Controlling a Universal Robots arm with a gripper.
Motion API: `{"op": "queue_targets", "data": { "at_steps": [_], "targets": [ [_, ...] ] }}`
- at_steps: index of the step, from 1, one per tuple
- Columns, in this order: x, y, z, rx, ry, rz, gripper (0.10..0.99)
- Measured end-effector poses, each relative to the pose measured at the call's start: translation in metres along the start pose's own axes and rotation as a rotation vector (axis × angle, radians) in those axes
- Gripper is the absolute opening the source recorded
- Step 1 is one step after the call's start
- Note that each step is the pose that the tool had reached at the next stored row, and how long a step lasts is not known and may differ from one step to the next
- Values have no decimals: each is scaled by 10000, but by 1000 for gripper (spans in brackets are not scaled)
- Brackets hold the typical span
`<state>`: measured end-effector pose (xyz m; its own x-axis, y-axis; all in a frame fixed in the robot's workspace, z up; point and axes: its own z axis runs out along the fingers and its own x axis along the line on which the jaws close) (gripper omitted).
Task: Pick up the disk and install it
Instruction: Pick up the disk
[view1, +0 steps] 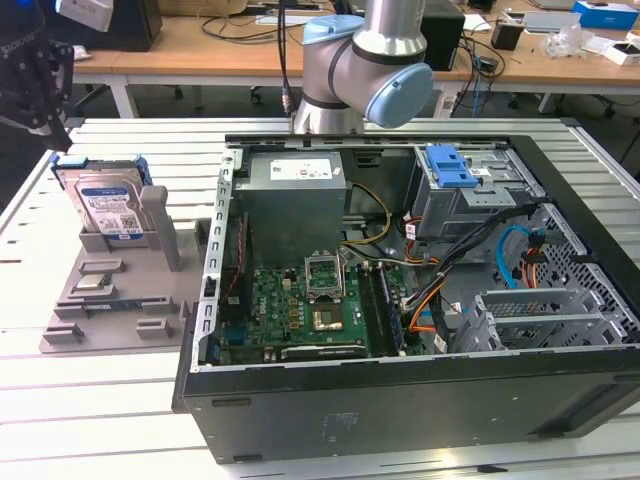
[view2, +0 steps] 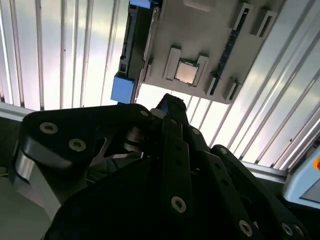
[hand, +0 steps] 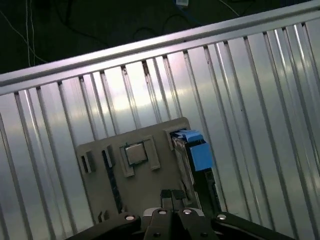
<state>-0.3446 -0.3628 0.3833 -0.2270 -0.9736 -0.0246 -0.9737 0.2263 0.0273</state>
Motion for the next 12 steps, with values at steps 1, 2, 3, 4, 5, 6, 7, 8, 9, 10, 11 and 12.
{"op": "queue_targets", "data": {
  "at_steps": [1,2,3,4,5,6,7,8,9,10,11,12],
  "targets": [
    [0,0,0,-5,6,-191,106],
    [0,0,0,-14,16,-560,106],
    [0,0,0,-22,25,-882,106],
    [0,0,0,-26,29,-1058,106],
    [0,0,0,-30,34,-1245,106],
    [0,0,0,-36,41,-1475,106],
    [0,0,0,-41,45,-1658,106],
    [0,0,0,-45,51,-1849,106],
    [0,0,0,-50,56,-2047,106],
    [0,0,0,-56,63,-2287,106],
    [0,0,0,-60,67,-2449,106],
    [0,0,0,-60,68,-2480,106]
  ]
}}
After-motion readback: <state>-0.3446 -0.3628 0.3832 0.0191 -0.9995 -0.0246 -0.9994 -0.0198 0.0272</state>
